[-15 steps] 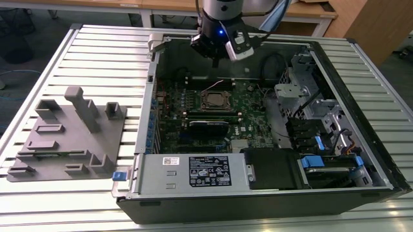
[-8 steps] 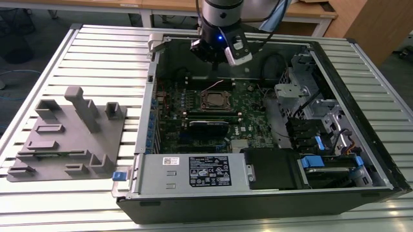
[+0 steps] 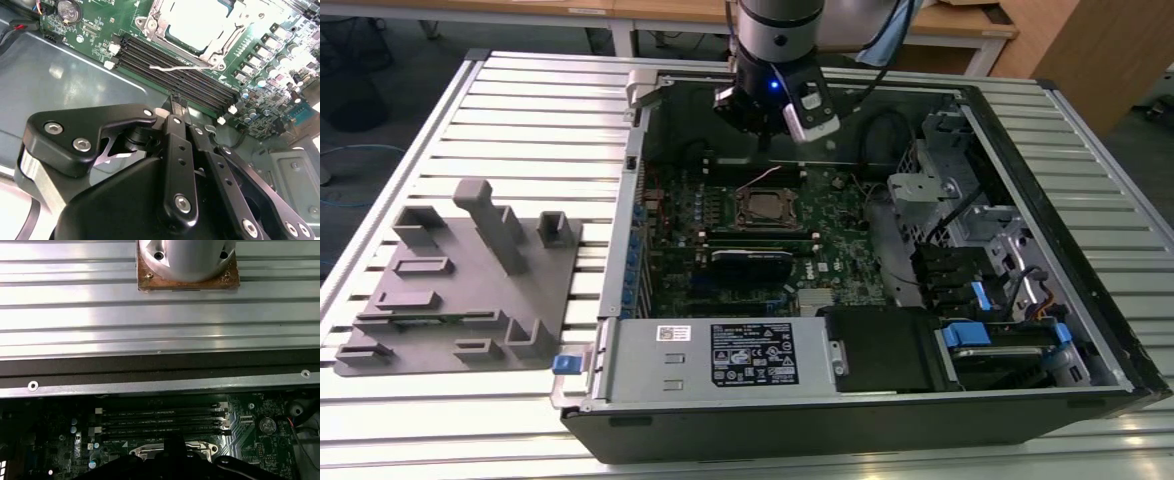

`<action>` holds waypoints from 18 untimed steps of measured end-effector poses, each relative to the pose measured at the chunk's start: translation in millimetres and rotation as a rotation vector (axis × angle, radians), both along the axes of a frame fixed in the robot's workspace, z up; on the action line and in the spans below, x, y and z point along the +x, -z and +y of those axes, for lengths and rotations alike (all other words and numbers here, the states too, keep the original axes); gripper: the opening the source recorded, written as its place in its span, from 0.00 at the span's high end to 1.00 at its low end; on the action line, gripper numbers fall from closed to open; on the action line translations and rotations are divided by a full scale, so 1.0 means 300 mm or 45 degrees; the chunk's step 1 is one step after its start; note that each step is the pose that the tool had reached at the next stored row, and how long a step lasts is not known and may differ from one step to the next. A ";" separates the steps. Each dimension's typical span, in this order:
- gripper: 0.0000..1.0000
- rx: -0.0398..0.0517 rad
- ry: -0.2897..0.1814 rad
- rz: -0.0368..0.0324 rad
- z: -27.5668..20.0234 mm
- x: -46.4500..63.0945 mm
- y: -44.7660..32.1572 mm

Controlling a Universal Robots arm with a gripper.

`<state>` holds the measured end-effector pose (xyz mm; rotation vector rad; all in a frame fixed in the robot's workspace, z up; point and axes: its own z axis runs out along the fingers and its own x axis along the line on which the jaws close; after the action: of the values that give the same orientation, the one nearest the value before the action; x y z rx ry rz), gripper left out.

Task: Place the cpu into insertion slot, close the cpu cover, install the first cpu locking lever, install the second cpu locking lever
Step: 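Install the first cpu locking lever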

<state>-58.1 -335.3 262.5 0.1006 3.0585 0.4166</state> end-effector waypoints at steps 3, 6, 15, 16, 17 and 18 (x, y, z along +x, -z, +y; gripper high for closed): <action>0.90 0.000 0.000 -0.0009 0.000 -0.005 0.011; 0.90 0.000 0.000 -0.0017 -0.002 -0.007 0.029; 0.90 0.000 0.000 -0.0016 -0.012 -0.008 0.046; 0.90 0.000 0.000 -0.0017 -0.015 -0.008 0.048; 0.90 0.000 0.000 -0.0017 -0.018 -0.008 0.052; 0.90 0.000 0.000 -0.0018 -0.020 -0.008 0.057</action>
<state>-60.5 -341.4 245.5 0.1002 3.0571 0.4166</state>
